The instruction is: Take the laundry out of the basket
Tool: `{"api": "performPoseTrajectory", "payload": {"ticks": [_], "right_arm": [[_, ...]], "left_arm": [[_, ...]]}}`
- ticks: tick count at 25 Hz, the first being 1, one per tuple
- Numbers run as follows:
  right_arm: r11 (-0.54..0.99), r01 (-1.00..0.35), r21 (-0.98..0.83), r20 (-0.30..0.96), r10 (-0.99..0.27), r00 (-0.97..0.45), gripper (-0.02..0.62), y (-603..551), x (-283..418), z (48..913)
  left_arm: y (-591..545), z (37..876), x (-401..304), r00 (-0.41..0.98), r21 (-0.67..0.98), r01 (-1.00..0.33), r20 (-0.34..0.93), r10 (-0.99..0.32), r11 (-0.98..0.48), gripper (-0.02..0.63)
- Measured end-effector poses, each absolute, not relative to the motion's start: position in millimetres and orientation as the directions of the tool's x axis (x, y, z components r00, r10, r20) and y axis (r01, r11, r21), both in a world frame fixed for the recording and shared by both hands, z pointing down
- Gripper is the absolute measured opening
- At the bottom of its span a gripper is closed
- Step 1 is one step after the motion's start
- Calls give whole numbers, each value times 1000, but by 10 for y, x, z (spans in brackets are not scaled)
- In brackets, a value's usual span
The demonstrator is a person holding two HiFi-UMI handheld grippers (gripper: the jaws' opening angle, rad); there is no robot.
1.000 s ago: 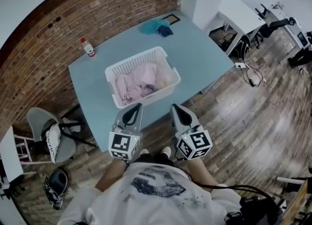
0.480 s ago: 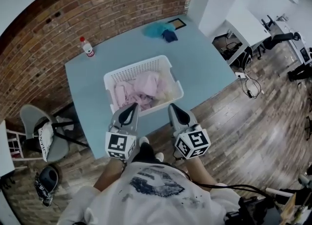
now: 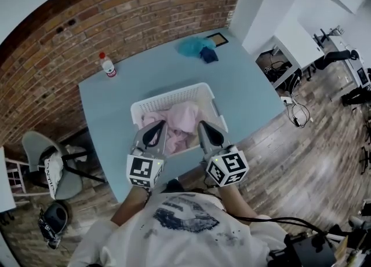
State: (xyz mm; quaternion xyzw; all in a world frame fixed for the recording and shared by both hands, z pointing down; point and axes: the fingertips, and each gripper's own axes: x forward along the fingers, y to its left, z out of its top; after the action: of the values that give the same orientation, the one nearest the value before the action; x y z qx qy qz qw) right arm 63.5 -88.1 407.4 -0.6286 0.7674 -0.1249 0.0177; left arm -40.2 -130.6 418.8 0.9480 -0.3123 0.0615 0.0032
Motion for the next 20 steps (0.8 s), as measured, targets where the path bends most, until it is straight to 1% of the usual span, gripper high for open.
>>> {"api": "performPoseTrajectory", "payload": {"ticks": [7,12,15,20], "right_arm": [[192,-956,-222,136,-965,-225,-2,-1125,625,4078],[229,-949,-216,143,-954,-263,-2,-1335,781,4096],[268,-937,-225,148,-941,-304,-2,-1479,891,4124],[383,-895,-229,155,-893,-422,-2,-1689,963,4150]], "left_arm": [[-1519,4259,-418,784,-22,-608,146,-604,-794,-9],[-1674,4347,-356,753,-16,-642,174,-635,-766,-9],[-1783,4377,-292,722,-15,-676,185,-666,-737,-9],[-1863,4474,-201,655,-11,-740,218,-724,-673,-9]]}}
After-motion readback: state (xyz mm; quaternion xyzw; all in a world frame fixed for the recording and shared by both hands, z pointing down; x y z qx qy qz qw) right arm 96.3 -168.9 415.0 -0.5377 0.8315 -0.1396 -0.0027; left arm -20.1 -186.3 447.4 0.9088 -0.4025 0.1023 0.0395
